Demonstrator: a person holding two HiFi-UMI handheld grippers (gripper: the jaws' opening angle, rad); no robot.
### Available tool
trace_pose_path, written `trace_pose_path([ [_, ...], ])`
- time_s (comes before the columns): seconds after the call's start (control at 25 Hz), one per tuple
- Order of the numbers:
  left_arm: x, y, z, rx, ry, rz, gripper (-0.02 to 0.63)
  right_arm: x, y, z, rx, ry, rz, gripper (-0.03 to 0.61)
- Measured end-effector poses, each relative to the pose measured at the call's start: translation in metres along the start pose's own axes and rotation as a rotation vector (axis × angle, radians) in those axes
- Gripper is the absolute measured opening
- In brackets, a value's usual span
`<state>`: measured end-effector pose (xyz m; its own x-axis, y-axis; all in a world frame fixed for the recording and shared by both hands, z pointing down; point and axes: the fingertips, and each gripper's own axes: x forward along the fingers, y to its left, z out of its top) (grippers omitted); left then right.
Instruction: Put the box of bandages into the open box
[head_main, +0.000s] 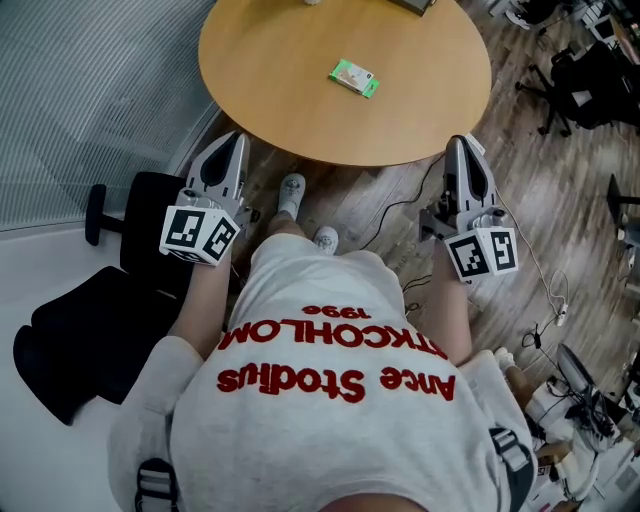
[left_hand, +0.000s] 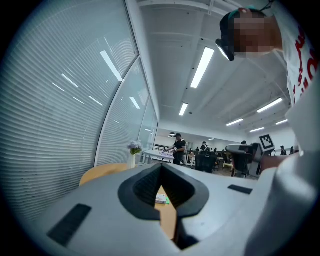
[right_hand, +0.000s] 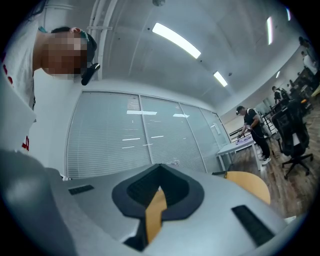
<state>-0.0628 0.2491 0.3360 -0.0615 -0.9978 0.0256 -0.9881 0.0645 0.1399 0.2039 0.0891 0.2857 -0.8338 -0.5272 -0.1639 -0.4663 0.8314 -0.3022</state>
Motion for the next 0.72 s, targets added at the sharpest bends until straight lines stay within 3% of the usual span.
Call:
trace_pose_path([
  [0.4,0.063,0.034,0.011,0.002,0.009,-0.081,0.003,0.047,-0.016,-0.005,0.016,-0.021,-0.069,0.003],
  [0.72,0.146,0.085,0.012,-0.009,0.017,-0.184,0.003,0.121,-0.035,-0.009,-0.021,-0.046,-0.136,0.003],
])
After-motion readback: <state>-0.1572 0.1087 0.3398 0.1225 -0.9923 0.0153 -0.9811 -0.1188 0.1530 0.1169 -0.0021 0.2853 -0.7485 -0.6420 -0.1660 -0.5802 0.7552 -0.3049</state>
